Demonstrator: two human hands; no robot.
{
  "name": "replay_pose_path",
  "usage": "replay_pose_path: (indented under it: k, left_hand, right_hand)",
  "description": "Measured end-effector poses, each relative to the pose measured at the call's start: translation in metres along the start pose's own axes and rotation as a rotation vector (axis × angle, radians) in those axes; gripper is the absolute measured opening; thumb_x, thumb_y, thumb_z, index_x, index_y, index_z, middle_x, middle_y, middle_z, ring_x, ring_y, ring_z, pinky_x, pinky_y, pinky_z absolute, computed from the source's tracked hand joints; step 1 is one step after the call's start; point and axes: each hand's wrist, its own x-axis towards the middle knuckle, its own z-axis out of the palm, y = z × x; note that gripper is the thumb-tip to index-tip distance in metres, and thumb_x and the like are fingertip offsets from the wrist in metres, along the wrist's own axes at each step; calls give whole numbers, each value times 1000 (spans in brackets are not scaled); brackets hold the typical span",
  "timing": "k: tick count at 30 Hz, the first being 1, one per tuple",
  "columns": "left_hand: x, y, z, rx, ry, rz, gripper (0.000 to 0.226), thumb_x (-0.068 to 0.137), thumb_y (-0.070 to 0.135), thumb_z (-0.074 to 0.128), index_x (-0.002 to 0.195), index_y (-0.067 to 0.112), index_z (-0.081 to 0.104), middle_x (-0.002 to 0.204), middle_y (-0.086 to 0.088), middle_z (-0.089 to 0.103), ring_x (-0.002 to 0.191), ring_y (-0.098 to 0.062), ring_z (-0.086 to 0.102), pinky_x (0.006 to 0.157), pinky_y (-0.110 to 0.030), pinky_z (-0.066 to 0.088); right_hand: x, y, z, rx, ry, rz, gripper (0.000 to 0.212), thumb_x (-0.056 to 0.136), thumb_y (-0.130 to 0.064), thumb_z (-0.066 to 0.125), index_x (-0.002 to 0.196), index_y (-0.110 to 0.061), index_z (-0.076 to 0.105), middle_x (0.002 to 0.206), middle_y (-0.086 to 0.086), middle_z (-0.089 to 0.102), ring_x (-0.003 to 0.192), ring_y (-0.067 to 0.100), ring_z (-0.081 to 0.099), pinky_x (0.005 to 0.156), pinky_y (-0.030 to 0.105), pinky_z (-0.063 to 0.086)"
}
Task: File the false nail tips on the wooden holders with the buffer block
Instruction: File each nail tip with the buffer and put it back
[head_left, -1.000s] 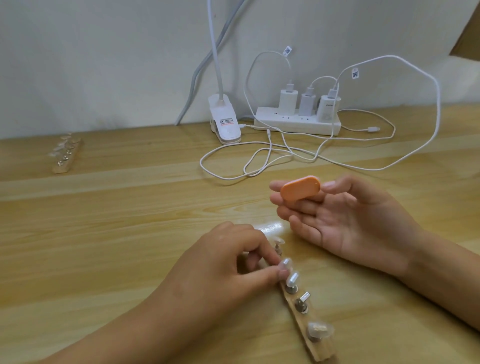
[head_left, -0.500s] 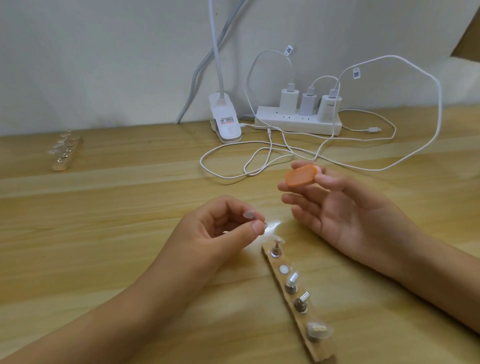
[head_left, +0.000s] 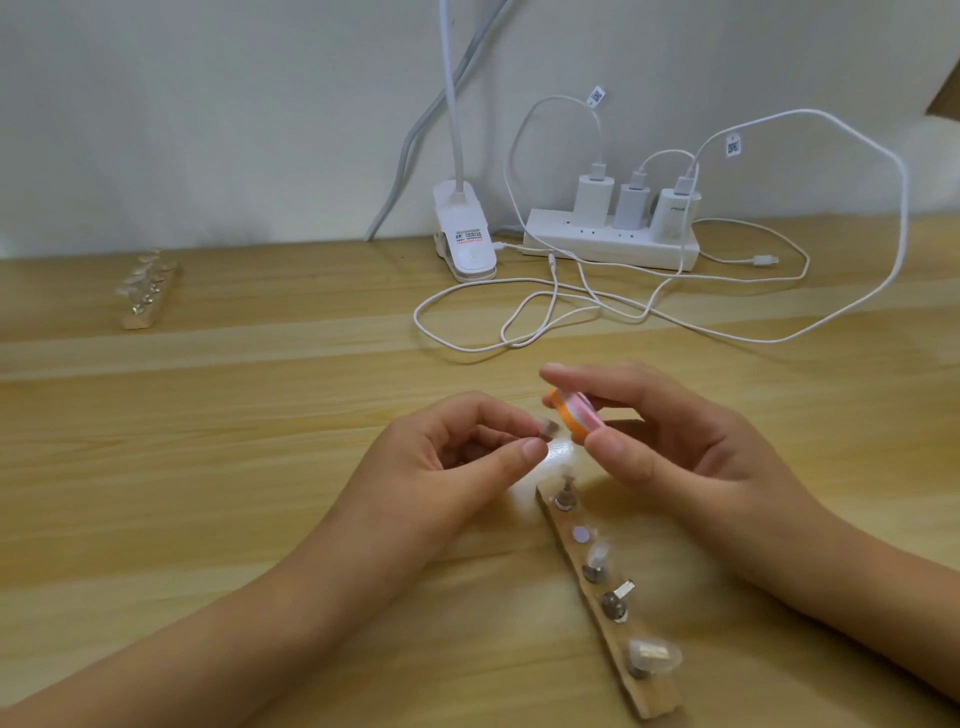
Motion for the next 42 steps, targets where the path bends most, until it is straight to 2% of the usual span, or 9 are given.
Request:
replay_pose_path:
  k: [5,9,13,17,21,25,34,38,42]
  left_hand:
    - [0,-1,1,-28,-29,8,5,75,28,76,76,26,72,70,5,70,63,-3,59,62,-13,46]
    - [0,-2,2,-12,-55,34,7,75,25,68,70,30,68,64,4,66,59,-6,57,59,-14,44]
    - [0,-3,0,-21,-52,34,1,76,27,70,76,27,70,69,3,69,67,-7,63,62,-17,47]
    - [-1,-3,2,21,-76,80,7,73,35,71,73,28,67,70,2,68,66,-9,58,62,-20,44]
    - [-1,-3,1,19,-60,65,2,76,28,71,75,29,69,66,8,66,63,-4,58,61,-17,45]
    - [-1,-2,2,17,-83,89,6,72,34,70,73,29,67,67,7,67,63,-4,58,61,-16,43]
    - [-1,-2,2,7,-97,77,11,78,22,65,72,30,67,65,7,64,60,-4,54,60,-16,42]
    - [-1,-3,1,8,-77,63,5,78,27,68,73,30,68,65,8,65,60,-2,56,61,-14,44]
    - [-1,-2,2,33,-104,107,10,78,24,69,72,32,66,66,11,65,63,-2,58,61,-12,42]
  right_hand:
    - [-1,1,2,-258,58,-112,51,83,-24,74,131,-23,55,118,-5,62,115,22,58,96,33,49]
    - [-5,-1,8,-468,15,-290,46,82,-27,68,126,-20,59,123,-6,58,117,21,54,97,26,43]
    - [1,0,3,-393,91,-186,45,80,-28,70,124,-21,59,117,-8,60,110,19,56,92,27,46]
    - [-4,-2,8,-430,-8,-277,46,82,-25,67,126,-21,58,119,-9,58,112,20,55,93,22,41]
    - [0,1,2,-329,103,-176,39,81,-28,70,117,-29,57,112,-13,60,106,21,56,91,33,46]
    - [-3,0,6,-458,-9,-318,36,82,-24,68,117,-22,61,117,-11,59,112,21,56,91,27,43]
    - [-2,2,6,-430,10,-306,36,82,-26,68,116,-20,59,116,-7,59,111,24,57,89,26,44]
    - [3,4,2,-299,85,-179,35,82,-32,67,114,-24,60,109,-8,61,108,23,58,90,35,47]
    - [-1,3,6,-360,-3,-289,34,82,-26,69,114,-19,60,112,-8,60,108,24,58,90,29,43]
